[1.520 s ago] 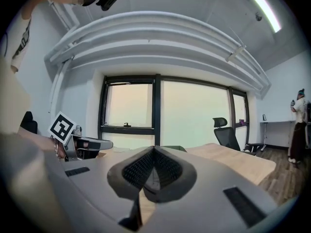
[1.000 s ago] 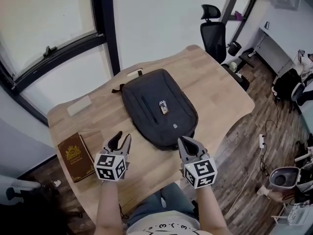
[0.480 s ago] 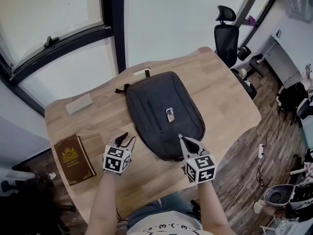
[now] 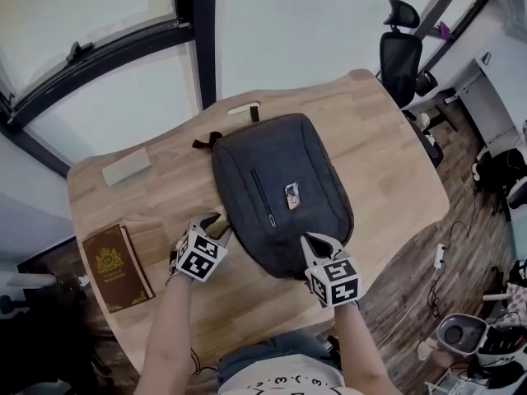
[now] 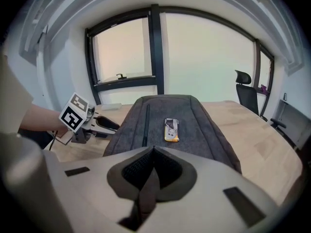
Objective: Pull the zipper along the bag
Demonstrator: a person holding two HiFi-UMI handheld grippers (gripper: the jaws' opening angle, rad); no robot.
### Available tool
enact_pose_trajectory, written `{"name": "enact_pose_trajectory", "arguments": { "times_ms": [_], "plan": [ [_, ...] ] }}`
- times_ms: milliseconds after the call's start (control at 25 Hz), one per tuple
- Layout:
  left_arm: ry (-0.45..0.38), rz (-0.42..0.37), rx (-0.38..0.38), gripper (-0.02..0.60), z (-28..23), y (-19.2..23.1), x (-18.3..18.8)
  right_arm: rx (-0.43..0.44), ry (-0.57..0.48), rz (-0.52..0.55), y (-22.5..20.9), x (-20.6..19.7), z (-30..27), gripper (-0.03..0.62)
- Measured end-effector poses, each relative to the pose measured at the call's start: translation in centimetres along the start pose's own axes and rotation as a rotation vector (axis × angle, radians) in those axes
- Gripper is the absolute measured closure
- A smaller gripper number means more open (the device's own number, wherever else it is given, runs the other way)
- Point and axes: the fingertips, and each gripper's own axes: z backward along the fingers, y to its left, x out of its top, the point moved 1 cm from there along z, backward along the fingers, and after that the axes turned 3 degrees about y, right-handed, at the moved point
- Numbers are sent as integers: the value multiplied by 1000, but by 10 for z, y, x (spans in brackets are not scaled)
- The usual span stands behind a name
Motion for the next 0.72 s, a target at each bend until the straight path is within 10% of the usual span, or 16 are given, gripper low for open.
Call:
{"name": "enact_pose_trajectory", "arguments": {
  "times_ms": [480, 720],
  "plan": [
    [87, -159, -82, 445, -16, -1, -3, 49, 486, 66, -2, -55, -57, 543],
    [33, -220, -59, 471, -21, -3, 2, 107, 566, -38, -4, -57, -65, 542]
  ]
}}
